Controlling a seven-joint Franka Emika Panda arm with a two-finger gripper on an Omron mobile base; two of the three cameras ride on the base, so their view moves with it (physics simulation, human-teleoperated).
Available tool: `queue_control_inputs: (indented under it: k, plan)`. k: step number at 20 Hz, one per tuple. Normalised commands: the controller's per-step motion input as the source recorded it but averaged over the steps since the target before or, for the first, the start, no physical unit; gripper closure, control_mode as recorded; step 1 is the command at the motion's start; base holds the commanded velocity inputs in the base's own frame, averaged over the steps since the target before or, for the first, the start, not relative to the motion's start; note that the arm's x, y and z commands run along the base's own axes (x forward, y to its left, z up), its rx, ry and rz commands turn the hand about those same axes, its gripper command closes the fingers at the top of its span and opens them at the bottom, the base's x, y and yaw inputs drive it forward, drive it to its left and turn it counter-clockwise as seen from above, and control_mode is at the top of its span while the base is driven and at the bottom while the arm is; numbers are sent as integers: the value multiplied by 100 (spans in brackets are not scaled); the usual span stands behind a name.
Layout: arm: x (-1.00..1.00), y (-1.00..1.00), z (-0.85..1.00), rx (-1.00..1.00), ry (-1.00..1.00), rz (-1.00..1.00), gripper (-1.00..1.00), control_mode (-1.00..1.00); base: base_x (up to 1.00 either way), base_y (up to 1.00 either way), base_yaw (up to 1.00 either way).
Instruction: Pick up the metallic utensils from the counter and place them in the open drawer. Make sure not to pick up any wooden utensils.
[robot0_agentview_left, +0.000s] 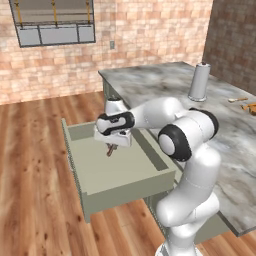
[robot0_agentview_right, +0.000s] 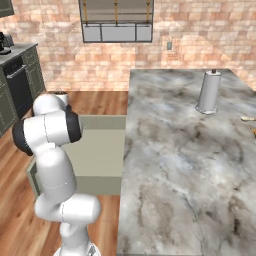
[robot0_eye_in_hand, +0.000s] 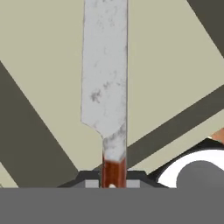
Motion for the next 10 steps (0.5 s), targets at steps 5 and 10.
queue_control_inputs:
  k: [5,10]
  plan:
    - [0,0,7,-18,10,31,100,-100,0,0,0]
    - [0,0,0,-23,0,45,100,-100,0,0,0]
